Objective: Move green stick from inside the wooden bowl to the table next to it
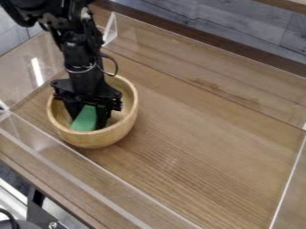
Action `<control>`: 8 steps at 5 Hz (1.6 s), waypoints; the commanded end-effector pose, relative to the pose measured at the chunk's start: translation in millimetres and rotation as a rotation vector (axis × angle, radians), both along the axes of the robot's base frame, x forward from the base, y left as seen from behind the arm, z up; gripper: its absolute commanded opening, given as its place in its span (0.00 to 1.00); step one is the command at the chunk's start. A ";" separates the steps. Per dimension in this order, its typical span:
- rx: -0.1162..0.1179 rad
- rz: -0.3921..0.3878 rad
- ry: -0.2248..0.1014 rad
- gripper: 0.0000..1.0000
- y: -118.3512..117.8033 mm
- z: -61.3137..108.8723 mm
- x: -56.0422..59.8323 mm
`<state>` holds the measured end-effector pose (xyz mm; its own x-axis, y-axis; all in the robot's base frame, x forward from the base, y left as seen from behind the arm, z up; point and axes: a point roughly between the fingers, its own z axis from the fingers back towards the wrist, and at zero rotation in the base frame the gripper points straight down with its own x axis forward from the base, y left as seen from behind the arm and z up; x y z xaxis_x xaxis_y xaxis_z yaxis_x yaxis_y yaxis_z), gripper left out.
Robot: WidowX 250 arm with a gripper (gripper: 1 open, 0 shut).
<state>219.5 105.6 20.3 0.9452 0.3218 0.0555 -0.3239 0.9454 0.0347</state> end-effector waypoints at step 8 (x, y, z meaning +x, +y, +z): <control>-0.045 0.070 0.165 0.00 -12.9 11.4 -3.2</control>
<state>209.7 91.0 25.5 0.9103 0.3895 -0.1402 -0.3865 0.9210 0.0494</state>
